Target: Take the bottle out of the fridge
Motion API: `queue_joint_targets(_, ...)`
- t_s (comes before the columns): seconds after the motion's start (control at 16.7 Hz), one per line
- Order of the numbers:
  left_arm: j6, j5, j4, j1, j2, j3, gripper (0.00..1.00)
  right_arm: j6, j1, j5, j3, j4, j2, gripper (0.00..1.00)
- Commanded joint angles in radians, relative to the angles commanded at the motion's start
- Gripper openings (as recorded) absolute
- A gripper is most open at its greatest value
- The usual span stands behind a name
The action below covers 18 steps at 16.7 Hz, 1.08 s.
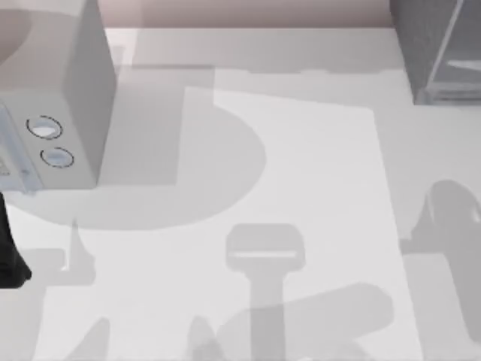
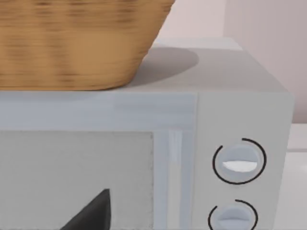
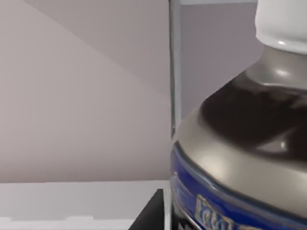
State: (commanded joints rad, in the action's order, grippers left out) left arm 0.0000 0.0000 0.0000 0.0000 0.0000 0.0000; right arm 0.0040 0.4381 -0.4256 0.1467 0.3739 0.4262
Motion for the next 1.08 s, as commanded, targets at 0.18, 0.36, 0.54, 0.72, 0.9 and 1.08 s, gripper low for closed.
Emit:
queue_joint_targets(0.18, 0.000, 0.000, 0.000, 0.000, 0.000, 0.000, 1.00, 0.025, 0.230, -0.222, 0.035, 0.142, 0.251, 0.00)
queue_joint_targets(0.36, 0.000, 0.000, 0.000, 0.000, 0.000, 0.000, 1.00, 0.058, 0.467, -0.457, 0.071, 0.281, 0.514, 0.00)
queue_joint_targets(0.54, 0.000, 0.000, 0.000, 0.000, 0.000, 0.000, 1.00, 0.091, 0.689, -0.687, 0.118, 0.415, 0.760, 0.00)
queue_joint_targets(0.72, 0.000, 0.000, 0.000, 0.000, 0.000, 0.000, 1.00, 0.115, 0.876, -0.885, 0.177, 0.533, 0.962, 0.00)
queue_joint_targets(0.9, 0.000, 0.000, 0.000, 0.000, 0.000, 0.000, 1.00, 0.129, 1.004, -1.026, 0.233, 0.620, 1.103, 0.00)
queue_joint_targets(1.08, 0.000, 0.000, 0.000, 0.000, 0.000, 0.000, 1.00, 0.133, 1.055, -1.085, 0.261, 0.656, 1.162, 0.00)
